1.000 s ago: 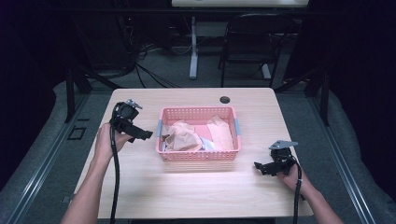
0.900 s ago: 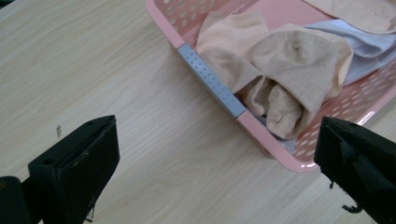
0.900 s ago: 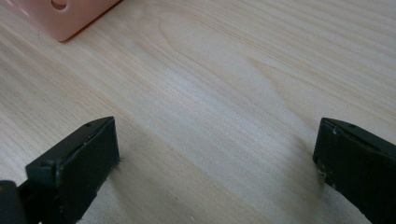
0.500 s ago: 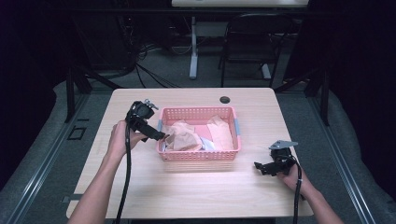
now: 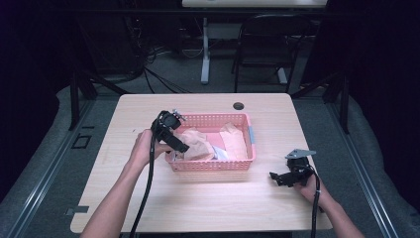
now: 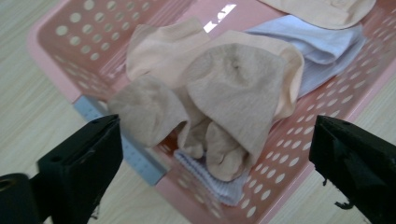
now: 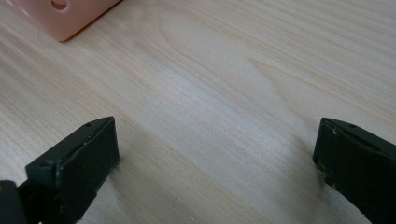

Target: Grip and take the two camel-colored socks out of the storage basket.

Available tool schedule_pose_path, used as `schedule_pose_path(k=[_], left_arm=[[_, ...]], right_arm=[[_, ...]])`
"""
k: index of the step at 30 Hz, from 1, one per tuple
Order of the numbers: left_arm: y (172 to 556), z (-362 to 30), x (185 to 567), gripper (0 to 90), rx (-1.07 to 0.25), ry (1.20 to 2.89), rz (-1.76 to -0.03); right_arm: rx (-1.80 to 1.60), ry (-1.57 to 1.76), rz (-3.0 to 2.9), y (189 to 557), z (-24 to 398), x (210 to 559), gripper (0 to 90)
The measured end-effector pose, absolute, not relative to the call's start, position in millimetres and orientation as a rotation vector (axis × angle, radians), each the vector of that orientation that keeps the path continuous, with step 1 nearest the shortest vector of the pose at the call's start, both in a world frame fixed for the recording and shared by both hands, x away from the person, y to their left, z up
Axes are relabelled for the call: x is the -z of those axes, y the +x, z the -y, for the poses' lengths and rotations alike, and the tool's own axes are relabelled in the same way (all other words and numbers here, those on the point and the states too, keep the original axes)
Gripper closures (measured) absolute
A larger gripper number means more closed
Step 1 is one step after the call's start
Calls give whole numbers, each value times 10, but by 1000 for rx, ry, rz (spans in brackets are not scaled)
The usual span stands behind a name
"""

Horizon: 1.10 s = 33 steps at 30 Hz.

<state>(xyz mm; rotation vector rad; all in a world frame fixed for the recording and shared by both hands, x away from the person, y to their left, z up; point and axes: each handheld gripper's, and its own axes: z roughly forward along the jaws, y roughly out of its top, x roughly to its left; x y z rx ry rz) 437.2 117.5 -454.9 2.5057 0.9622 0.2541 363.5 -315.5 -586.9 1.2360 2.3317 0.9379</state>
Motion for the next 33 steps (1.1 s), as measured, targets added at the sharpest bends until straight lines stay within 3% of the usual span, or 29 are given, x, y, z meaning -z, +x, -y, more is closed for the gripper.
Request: schedule_pose_path(k=[13,27,33], left_arm=[[4398,-878,4740,212,-149,2573,-888],[4430,-732,4937,379,-188,2666,-906],[4446,-733,4985,500,-181,2673,-928]], right_arm=[[-938,1236,-2332,3634,3154,5869,0],[-938,1236,-2332,3634,3154,5869,0],[-939,1236,-2332,3634,3154,5869,0]])
